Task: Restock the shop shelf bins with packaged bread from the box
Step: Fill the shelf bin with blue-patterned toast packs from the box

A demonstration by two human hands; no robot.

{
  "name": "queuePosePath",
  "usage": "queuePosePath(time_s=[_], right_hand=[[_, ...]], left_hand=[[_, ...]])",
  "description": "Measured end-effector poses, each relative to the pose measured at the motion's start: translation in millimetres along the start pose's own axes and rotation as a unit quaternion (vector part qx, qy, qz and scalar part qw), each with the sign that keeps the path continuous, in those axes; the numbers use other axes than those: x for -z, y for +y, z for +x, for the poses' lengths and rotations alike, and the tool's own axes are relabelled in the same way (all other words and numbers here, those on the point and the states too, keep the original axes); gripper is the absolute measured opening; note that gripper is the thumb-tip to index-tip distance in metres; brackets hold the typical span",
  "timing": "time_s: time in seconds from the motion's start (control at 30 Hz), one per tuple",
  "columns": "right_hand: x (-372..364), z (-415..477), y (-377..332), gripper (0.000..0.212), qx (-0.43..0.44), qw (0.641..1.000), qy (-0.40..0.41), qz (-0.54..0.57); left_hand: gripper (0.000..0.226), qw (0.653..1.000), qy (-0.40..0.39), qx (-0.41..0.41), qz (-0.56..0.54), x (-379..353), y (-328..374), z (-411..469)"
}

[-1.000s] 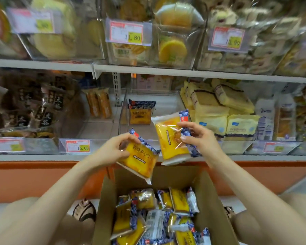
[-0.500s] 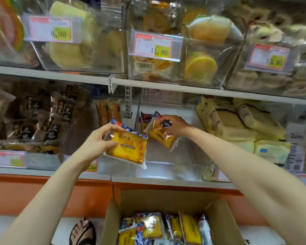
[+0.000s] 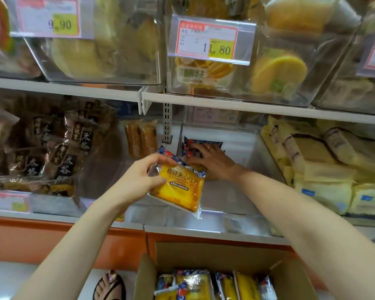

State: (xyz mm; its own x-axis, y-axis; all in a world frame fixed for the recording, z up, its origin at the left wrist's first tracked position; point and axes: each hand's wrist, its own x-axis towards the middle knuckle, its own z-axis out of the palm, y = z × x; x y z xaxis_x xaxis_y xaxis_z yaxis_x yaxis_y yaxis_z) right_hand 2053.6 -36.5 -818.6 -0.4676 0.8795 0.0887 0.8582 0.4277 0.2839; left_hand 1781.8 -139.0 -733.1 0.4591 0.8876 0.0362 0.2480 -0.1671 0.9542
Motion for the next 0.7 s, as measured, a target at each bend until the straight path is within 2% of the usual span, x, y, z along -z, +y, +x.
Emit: queuePosePath(time_s=[0.13, 0.2, 0.3, 0.37, 0.4, 0.43, 0.47, 0.5, 0.53, 0.57, 0.63, 0.7], right_hand=[[-11, -12, 0, 0.08, -0.034, 0.989, 0.124, 0.068], [-17, -20, 2, 0.085, -0.047, 0.983, 0.158, 0.083], [-20, -29, 3, 0.081, -0.074, 0.972, 0.187, 0.121], [-8, -32, -1, 0.067, -0.123, 0.948, 0.23, 0.182], [8, -34, -5, 0.054, -0.163, 0.92, 0.251, 0.253], [28, -37, -8, 0.041, -0.203, 0.875, 0.249, 0.361], [53, -42, -13, 0.031, -0.218, 0.815, 0.21, 0.495], [75, -48, -15, 0.027, -0.197, 0.754, 0.152, 0.608], [93, -55, -15, 0.03, -0.15, 0.727, 0.092, 0.664], [110, -61, -16, 0.038, -0.093, 0.737, 0.033, 0.669], [132, -70, -24, 0.058, -0.01, 0.795, -0.064, 0.603], [137, -72, -29, 0.065, 0.006, 0.837, -0.079, 0.541]], left_hand=[[0.039, 1.0, 0.001, -0.005, -0.007, -5, 2, 3], [0.039, 1.0, 0.002, -0.01, -0.006, -6, 3, 4], [0.04, 1.0, 0.004, -0.011, -0.006, -8, 4, 5], [0.038, 1.0, 0.004, -0.012, -0.008, -9, 4, 4], [0.037, 1.0, 0.005, -0.015, -0.008, -11, 4, 4], [0.037, 1.0, 0.006, -0.019, -0.009, -12, 5, 4], [0.036, 1.0, 0.007, -0.024, -0.011, -15, 5, 4], [0.036, 0.999, 0.007, -0.029, -0.015, -17, 5, 4], [0.036, 0.999, 0.006, -0.033, -0.018, -20, 4, 5], [0.035, 0.999, 0.006, -0.038, -0.021, -23, 4, 5], [0.036, 0.998, 0.009, -0.054, -0.026, -30, 5, 7], [0.037, 0.997, 0.011, -0.069, -0.036, -38, 5, 7]])
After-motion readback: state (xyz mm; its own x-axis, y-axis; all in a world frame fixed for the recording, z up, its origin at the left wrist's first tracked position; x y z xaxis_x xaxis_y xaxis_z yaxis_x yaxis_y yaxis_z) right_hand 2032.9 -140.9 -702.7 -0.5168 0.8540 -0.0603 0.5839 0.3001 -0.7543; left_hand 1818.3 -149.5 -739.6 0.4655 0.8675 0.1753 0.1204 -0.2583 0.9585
